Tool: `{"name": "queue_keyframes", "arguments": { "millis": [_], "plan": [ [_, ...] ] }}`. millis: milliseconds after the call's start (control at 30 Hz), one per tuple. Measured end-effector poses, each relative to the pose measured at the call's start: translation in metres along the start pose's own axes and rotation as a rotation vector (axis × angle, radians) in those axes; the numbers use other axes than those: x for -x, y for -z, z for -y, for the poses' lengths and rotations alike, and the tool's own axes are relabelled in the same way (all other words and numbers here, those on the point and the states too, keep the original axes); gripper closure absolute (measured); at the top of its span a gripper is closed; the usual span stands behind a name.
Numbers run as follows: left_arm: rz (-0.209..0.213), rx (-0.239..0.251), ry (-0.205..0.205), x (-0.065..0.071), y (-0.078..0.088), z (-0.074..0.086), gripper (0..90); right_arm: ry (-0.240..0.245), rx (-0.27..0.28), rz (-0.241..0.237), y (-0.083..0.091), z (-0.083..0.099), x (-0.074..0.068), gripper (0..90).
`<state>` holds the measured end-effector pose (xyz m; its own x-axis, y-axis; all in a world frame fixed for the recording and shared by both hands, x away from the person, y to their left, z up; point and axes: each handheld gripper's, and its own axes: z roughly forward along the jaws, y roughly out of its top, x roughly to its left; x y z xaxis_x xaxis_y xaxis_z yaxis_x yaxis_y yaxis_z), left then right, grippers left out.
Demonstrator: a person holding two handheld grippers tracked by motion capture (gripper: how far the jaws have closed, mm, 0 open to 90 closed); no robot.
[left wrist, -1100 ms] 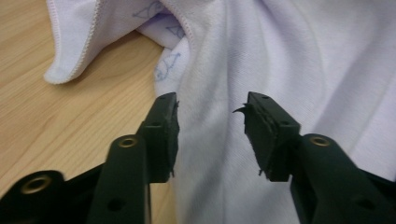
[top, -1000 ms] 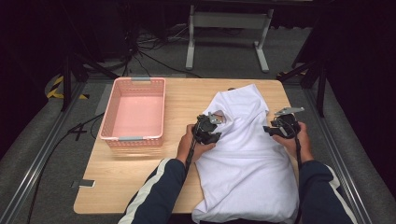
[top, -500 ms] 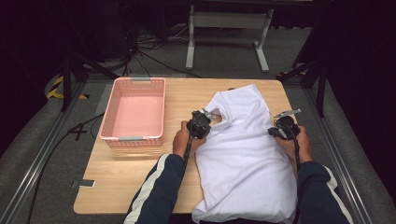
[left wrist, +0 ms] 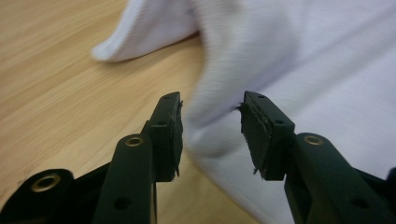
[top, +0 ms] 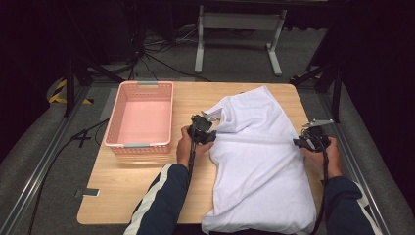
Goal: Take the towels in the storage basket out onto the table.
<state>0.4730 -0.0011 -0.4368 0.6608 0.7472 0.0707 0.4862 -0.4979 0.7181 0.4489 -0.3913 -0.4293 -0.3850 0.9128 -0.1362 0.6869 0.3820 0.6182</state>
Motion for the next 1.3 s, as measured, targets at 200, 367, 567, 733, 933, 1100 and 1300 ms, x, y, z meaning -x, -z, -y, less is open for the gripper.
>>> {"name": "queue_keyframes", "arguments": {
  "millis": [200, 367, 567, 733, 933, 1100, 1300],
  "plan": [
    [0.218, 0.006, -0.229, 0.048, 0.023, 0.014, 62.5, 0.098, 0.064, -0.117, 0.02, 0.012, -0.016, 63.0],
    [0.32, -0.063, -0.315, 0.072, 0.021, 0.035, 67.0, 0.113, 0.08, -0.198, 0.018, 0.015, -0.03, 62.0],
    [0.302, -0.079, -0.293, 0.064, 0.029, 0.05, 71.3, 0.149, 0.028, -0.257, 0.009, 0.021, -0.044, 60.1],
    [0.295, -0.108, -0.273, 0.049, 0.043, 0.065, 71.7, 0.202, 0.02, -0.288, 0.013, 0.029, -0.066, 59.8],
    [0.285, -0.115, -0.273, 0.039, 0.055, 0.077, 71.7, 0.24, 0.026, -0.305, 0.021, 0.036, -0.09, 59.5],
    [0.306, -0.114, -0.28, 0.037, 0.064, 0.086, 71.3, 0.262, 0.014, -0.337, 0.031, 0.044, -0.106, 58.1],
    [0.326, -0.104, -0.272, 0.043, 0.073, 0.094, 62.8, 0.293, 0.029, -0.311, 0.033, 0.034, -0.106, 58.2]
  ]
}}
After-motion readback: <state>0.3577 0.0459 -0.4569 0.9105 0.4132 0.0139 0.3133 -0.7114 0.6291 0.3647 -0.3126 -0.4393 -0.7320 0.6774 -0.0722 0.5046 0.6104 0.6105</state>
